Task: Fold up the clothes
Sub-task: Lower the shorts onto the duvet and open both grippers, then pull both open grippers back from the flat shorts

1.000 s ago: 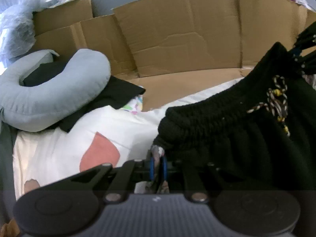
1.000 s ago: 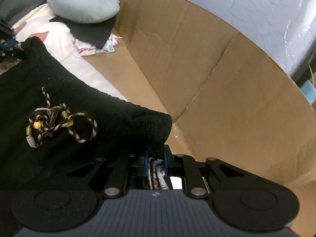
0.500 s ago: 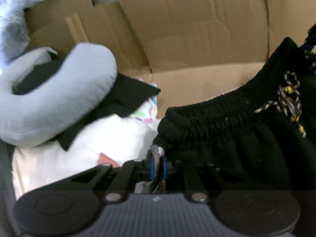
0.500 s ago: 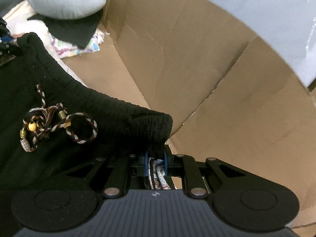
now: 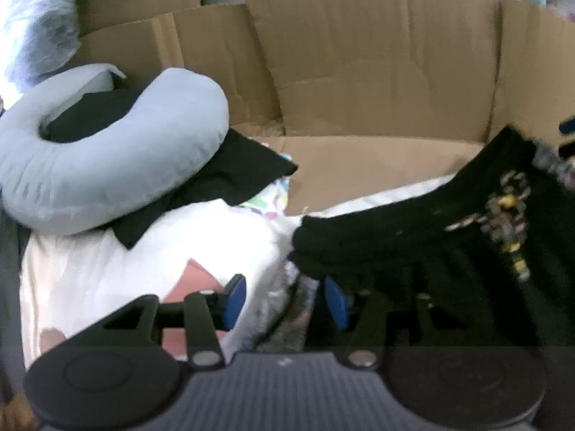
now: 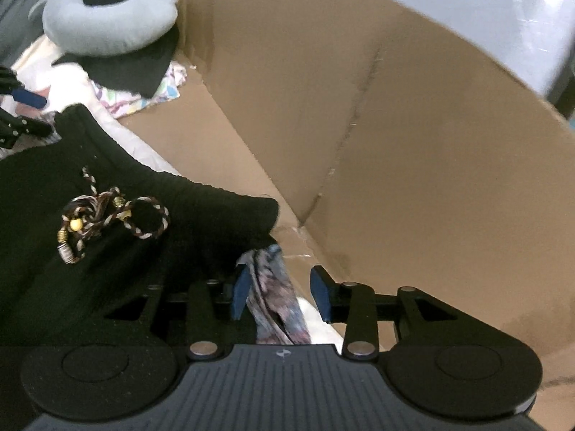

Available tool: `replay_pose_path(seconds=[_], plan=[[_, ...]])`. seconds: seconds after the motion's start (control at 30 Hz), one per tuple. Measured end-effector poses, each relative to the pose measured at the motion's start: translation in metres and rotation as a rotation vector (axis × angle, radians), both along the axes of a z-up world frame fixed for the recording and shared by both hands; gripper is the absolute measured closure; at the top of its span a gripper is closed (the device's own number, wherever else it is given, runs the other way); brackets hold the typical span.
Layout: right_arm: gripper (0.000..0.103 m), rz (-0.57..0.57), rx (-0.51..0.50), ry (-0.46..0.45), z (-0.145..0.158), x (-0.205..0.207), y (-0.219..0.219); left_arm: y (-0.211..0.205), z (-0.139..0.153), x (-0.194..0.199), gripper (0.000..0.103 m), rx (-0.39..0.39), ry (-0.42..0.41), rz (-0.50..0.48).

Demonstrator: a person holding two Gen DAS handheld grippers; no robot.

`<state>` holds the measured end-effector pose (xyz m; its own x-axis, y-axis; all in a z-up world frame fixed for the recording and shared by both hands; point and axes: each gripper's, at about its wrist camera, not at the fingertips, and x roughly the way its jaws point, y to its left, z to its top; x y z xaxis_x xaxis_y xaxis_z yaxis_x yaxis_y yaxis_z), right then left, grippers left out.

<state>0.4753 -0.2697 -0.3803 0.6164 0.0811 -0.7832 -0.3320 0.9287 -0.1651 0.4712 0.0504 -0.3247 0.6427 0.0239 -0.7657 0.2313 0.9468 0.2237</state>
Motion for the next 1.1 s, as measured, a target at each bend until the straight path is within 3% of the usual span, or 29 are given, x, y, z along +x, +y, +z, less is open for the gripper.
replay_pose_path(seconds=[0.27,0.8,1.1], plan=[[0.059,0.006,0.035,0.021,0.033,-0.053,-0.044,-0.036,0.027,-0.05,0.03,-0.101,-0.062,-0.056],[0.059,-0.117,0.11,0.015,0.096,-0.196,-0.109,-0.114,0.073,-0.143,0.026,-0.272,-0.042,-0.066],[0.059,-0.22,0.165,-0.042,0.103,-0.274,-0.14,-0.14,0.067,-0.202,0.025,-0.372,0.1,-0.066]])
